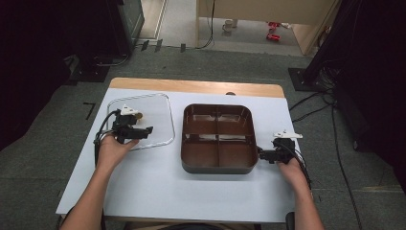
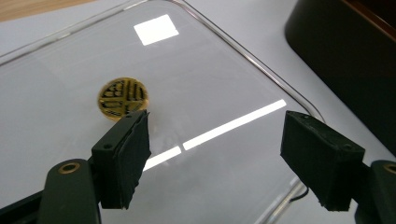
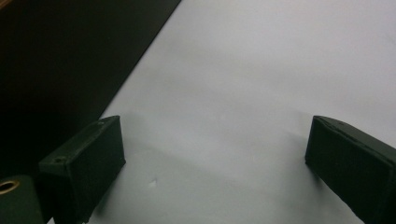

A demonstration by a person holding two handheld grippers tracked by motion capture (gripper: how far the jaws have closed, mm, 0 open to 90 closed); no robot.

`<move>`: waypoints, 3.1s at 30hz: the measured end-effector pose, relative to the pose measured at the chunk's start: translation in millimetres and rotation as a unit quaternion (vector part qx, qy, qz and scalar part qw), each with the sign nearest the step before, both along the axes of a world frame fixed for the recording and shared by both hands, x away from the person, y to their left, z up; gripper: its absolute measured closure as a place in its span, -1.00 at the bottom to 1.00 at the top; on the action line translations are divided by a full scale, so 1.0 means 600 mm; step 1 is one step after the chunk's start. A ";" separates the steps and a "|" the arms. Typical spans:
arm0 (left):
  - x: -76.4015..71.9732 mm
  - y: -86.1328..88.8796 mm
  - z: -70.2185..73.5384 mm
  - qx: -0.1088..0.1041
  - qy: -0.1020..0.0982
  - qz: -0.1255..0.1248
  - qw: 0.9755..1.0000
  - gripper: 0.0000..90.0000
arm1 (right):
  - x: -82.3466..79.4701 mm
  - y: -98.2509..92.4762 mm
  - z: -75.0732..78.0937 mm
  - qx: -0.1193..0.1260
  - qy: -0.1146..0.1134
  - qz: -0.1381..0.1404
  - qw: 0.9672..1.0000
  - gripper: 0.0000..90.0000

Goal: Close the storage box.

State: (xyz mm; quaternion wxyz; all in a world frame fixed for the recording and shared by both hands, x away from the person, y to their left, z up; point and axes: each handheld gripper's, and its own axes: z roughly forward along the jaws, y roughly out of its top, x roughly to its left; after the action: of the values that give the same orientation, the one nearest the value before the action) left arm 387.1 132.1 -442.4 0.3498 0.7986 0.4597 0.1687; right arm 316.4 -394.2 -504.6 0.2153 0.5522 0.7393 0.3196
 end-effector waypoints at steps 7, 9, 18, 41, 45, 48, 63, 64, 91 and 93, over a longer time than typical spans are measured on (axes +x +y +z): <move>0.037 0.018 -0.007 -0.003 -0.003 0.025 1.000 -0.44 | 0.000 0.000 0.000 0.000 0.000 0.000 1.000 -0.91; 0.050 0.022 -0.015 -0.003 0.002 0.032 0.999 -0.43 | 0.000 0.000 0.000 0.000 0.000 0.000 1.000 -0.91; 0.080 0.034 -0.040 -0.011 0.008 0.055 0.998 -0.18 | 0.000 0.000 0.000 0.000 0.000 0.000 1.000 -0.91; 0.101 0.040 -0.060 -0.007 0.001 0.031 0.999 0.32 | 0.000 0.000 0.000 0.001 0.000 0.000 1.000 -0.91; 0.104 0.040 -0.055 -0.002 0.012 0.029 0.999 0.32 | 0.000 0.000 0.000 0.001 0.000 0.000 1.000 -0.91; 0.106 0.040 -0.051 -0.001 0.020 0.032 0.999 0.32 | 0.000 0.000 0.000 0.001 0.000 0.000 1.000 -0.91; 0.091 0.039 0.007 -0.025 0.024 0.036 0.999 0.32 | 0.000 -0.001 0.000 0.001 -0.001 0.001 1.000 -0.92; 0.086 0.038 0.018 -0.024 0.022 0.035 0.999 0.32 | 0.000 -0.001 0.000 0.001 -0.001 0.001 1.000 -0.92; 0.024 -0.047 0.102 -0.037 0.024 -0.012 0.999 0.33 | 0.000 0.000 0.000 0.000 0.000 0.001 1.000 -0.92; 0.021 -0.056 0.103 -0.034 0.024 -0.017 0.999 0.33 | 0.000 -0.001 0.000 0.000 0.000 0.002 1.000 -0.92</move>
State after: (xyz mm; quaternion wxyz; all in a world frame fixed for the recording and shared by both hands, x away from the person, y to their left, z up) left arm 399.6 98.2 -380.7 0.3682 0.7978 0.4600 0.1277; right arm 316.3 -394.6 -504.6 0.2145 0.5506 0.7407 0.3197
